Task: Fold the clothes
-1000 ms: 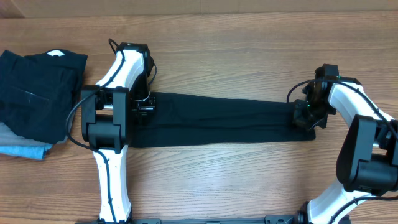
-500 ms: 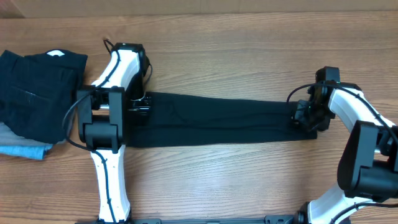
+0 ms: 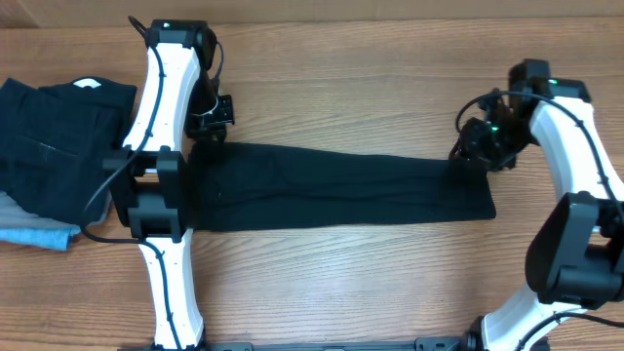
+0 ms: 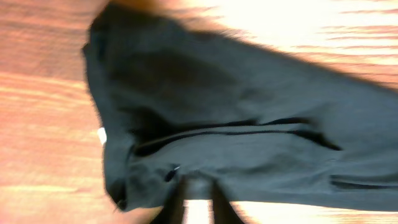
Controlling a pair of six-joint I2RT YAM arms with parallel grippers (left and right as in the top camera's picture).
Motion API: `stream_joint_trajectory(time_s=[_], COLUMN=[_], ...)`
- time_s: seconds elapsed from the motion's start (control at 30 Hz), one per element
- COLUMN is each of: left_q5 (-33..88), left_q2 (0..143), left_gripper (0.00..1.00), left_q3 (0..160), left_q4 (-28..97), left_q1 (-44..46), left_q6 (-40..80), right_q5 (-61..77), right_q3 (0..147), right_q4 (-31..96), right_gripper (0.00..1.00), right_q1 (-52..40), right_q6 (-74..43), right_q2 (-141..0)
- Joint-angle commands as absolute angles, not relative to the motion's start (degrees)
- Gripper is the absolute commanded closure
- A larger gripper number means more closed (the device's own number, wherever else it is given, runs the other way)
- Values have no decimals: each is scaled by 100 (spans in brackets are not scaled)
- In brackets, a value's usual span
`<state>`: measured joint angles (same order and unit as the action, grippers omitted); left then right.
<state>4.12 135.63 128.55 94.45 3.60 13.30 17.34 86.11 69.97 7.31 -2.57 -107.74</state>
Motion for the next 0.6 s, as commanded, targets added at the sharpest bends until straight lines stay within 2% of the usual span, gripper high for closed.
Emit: stream_joint_trajectory(time_s=[0.0,0.3,0.57], left_q5=[755,755,751], left_q2=[13386,13388,13388], left_gripper=[96,96,90], left_q3=[12877,11467,11249], left_q4=[9181,8156,7990], left_q1=[784,1380,1391], left_q6=[1284,1284,1221], right_q5=[2069,2067,2067], right_q3=[8322,7286,6652], right_q4=[6589,4613,3339], right_gripper=[96,96,96], right_q1=[228,-1393,-1763], right_q6=[16,200,196], right_q2=[-10737,-10737,-10742])
